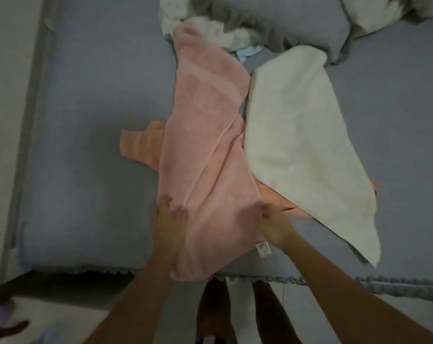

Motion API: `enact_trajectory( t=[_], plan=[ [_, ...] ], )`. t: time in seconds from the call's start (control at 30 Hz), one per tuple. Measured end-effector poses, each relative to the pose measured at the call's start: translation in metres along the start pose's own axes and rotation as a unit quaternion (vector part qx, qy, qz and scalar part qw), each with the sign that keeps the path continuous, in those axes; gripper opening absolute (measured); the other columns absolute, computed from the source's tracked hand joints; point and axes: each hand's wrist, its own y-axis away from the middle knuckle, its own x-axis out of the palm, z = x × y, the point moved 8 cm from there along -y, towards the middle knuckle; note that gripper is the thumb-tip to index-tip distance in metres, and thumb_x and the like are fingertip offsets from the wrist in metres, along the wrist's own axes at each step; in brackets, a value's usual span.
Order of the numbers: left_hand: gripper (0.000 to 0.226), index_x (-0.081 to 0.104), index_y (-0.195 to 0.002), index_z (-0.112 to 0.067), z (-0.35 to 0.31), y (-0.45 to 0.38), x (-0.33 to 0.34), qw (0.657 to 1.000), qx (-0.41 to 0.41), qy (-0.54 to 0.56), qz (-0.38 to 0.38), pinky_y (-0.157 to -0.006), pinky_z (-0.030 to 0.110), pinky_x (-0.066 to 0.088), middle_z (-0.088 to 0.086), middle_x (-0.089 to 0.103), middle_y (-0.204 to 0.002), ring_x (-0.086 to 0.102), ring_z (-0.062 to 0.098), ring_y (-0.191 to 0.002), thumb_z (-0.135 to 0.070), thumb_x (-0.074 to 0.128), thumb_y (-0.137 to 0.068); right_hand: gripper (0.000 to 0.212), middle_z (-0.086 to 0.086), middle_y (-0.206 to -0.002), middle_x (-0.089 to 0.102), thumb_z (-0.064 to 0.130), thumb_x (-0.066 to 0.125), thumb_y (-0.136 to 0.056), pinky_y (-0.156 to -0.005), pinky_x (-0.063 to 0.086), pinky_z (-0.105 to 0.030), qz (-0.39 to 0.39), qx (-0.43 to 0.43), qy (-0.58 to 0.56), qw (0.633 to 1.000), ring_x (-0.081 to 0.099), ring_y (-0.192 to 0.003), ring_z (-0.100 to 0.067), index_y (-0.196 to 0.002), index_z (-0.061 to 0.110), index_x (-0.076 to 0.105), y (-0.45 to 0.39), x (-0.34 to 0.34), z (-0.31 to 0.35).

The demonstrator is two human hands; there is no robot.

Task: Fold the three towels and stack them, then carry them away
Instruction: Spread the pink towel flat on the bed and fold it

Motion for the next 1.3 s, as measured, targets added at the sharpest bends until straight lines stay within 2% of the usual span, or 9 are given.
enact_trajectory(
  t=[0.13, 0.2, 0.4, 0.57, 0.77, 0.87, 0.97, 1.13, 1.3],
  plan=[
    [0.07, 0.043, -0.143, -0.014, -0.038, -0.059, -0.007, 0.994, 0.063, -0.064, -0.054, -0.11, 0.044, 0.036, 0.016, 0.046, -0.141, 0.044, 0.033, -0.13, -0.027, 0.073, -0.081, 0.034, -0.006, -0.089, 0.062, 0.046, 0.058, -0.089, -0.053, 0.052, -0.028, 0.017, 0.126, -0.355, 0.926, 0.061, -0.064, -0.019, -0.106, 0.016, 0.062, -0.048, 0.008, 0.025],
    [0.077, 0.038, -0.148, -0.021, -0.05, -0.063, 0.006, 0.989, 0.092, -0.113, -0.038, -0.114, 0.041, 0.029, 0.017, 0.032, -0.153, 0.032, 0.035, -0.14, -0.033, 0.075, -0.08, 0.039, -0.002, -0.096, 0.067, 0.046, 0.055, -0.089, -0.055, 0.051, -0.023, -0.008, 0.157, -0.433, 0.887, 0.064, -0.076, -0.017, -0.11, 0.016, 0.068, -0.065, 0.013, 0.022],
    [0.094, 0.013, -0.151, -0.048, -0.073, -0.055, 0.067, 0.96, 0.138, -0.237, 0.057, -0.117, 0.053, 0.023, 0.008, -0.013, -0.162, 0.003, 0.036, -0.148, -0.065, 0.065, -0.074, 0.019, 0.003, -0.07, 0.06, 0.035, 0.068, -0.08, -0.04, 0.049, -0.019, -0.113, 0.224, -0.511, 0.822, 0.055, -0.048, -0.012, -0.079, 0.017, 0.064, -0.086, -0.007, -0.004],
    [0.046, 0.048, -0.125, -0.038, -0.093, -0.067, 0.073, 0.945, 0.145, -0.292, -0.018, -0.103, 0.048, 0.041, 0.013, 0.006, -0.158, 0.028, 0.041, -0.137, -0.037, 0.064, -0.082, 0.01, -0.009, -0.056, 0.059, 0.012, 0.064, -0.08, -0.048, 0.049, -0.029, -0.133, 0.216, -0.475, 0.843, 0.053, -0.039, -0.018, -0.074, 0.011, 0.057, -0.106, -0.047, -0.017],
    [0.024, 0.058, -0.105, -0.023, -0.105, -0.072, 0.067, 0.957, 0.16, -0.239, -0.025, -0.1, 0.053, 0.043, 0.01, 0.014, -0.158, 0.032, 0.042, -0.135, -0.021, 0.066, -0.083, 0.015, -0.009, -0.06, 0.064, 0.02, 0.065, -0.085, -0.047, 0.047, -0.028, -0.285, 0.125, -0.353, 0.882, 0.059, -0.041, -0.013, -0.081, 0.006, 0.063, -0.088, -0.207, -0.025],
    [0.024, 0.056, -0.1, -0.021, -0.118, -0.062, 0.072, 0.959, 0.186, -0.215, -0.023, -0.094, 0.052, 0.045, 0.011, 0.027, -0.153, 0.041, 0.041, -0.125, -0.015, 0.065, -0.079, 0.034, -0.017, -0.076, 0.072, 0.036, 0.063, -0.087, -0.073, 0.053, -0.04, -0.285, 0.036, -0.065, 0.956, 0.069, -0.072, -0.032, -0.077, 0.005, 0.074, -0.071, -0.222, -0.003],
    [0.024, 0.048, -0.09, -0.023, -0.132, -0.049, 0.084, 0.95, 0.236, -0.204, 0.011, -0.089, 0.051, 0.046, 0.014, 0.045, -0.133, 0.049, 0.038, -0.108, -0.011, 0.063, -0.077, 0.031, -0.009, -0.098, 0.069, 0.05, 0.064, -0.079, -0.074, 0.044, -0.035, -0.329, -0.126, 0.147, 0.924, 0.063, -0.09, -0.033, -0.088, 0.02, 0.068, -0.05, -0.179, 0.041],
    [0.021, 0.051, -0.092, -0.021, -0.129, -0.027, 0.105, 0.923, 0.307, -0.216, 0.09, -0.08, 0.035, 0.049, 0.003, 0.051, -0.107, 0.052, 0.021, -0.089, -0.014, 0.066, -0.078, 0.118, -0.017, -0.155, 0.013, 0.062, 0.077, -0.059, -0.099, 0.034, -0.057, -0.271, -0.099, 0.36, 0.887, 0.026, -0.135, -0.04, -0.149, 0.03, 0.007, -0.082, -0.13, 0.048],
    [0.018, 0.059, -0.092, -0.006, -0.148, 0.011, 0.135, 0.932, 0.307, -0.128, 0.144, -0.086, 0.018, 0.042, 0.004, 0.056, -0.102, 0.053, 0.019, -0.091, 0.002, 0.064, -0.077, 0.049, -0.013, -0.125, 0.046, 0.028, 0.055, -0.087, -0.079, 0.046, -0.043, -0.283, -0.191, 0.421, 0.84, 0.048, -0.109, -0.034, -0.132, 0.024, 0.037, -0.092, -0.131, 0.054]
  ],
)
